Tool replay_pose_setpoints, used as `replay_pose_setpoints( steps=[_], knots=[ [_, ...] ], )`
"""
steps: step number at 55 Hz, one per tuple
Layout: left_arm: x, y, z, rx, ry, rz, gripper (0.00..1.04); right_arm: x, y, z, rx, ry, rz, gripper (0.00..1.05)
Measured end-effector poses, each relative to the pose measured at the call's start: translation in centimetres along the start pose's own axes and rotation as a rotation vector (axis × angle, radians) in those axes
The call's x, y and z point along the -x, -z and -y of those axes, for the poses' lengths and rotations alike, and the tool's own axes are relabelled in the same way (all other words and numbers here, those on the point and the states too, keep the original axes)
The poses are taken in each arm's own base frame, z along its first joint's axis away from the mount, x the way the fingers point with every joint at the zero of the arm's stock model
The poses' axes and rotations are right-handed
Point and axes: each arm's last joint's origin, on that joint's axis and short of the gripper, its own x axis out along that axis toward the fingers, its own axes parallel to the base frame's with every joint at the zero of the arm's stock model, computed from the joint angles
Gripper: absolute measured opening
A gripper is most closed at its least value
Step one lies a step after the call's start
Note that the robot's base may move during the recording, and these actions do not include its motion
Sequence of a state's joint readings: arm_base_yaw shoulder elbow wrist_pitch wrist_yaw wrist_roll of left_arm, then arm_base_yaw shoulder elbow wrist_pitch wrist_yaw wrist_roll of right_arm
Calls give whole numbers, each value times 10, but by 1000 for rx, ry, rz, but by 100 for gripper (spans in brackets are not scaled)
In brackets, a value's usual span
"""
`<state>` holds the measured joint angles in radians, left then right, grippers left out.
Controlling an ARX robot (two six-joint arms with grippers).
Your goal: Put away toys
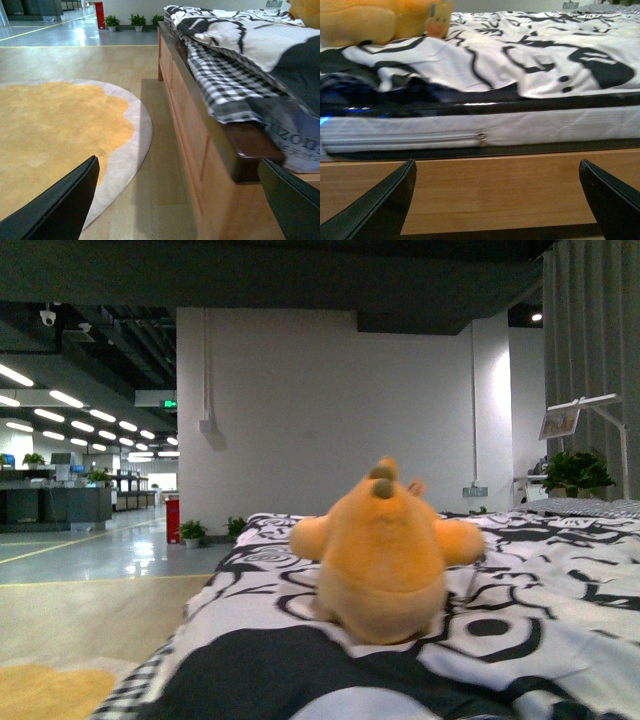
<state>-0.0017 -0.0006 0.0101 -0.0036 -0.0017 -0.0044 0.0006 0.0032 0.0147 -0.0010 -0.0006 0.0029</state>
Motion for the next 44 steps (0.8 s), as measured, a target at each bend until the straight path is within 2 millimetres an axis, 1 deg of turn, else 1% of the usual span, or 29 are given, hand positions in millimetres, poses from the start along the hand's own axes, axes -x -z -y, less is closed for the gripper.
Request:
replay_pose_setpoints(
  steps=[23,29,31,40,44],
  knots=[
    [0,0,0,0,0,-5,98,0,0,0,0,-5,-2,98],
    [0,0,0,0,0,-5,98,-1,3,0,-60,140,-31,98],
    [0,0,0,0,0,-5,98,-1,3,0,-71,155,-34,98],
    [0,0,0,0,1,-5,98,-6,1,-2,-104,153,-19,98],
    [0,0,0,0,1,-5,98,-11,-5,-4,-113,142,-4,98]
  ],
)
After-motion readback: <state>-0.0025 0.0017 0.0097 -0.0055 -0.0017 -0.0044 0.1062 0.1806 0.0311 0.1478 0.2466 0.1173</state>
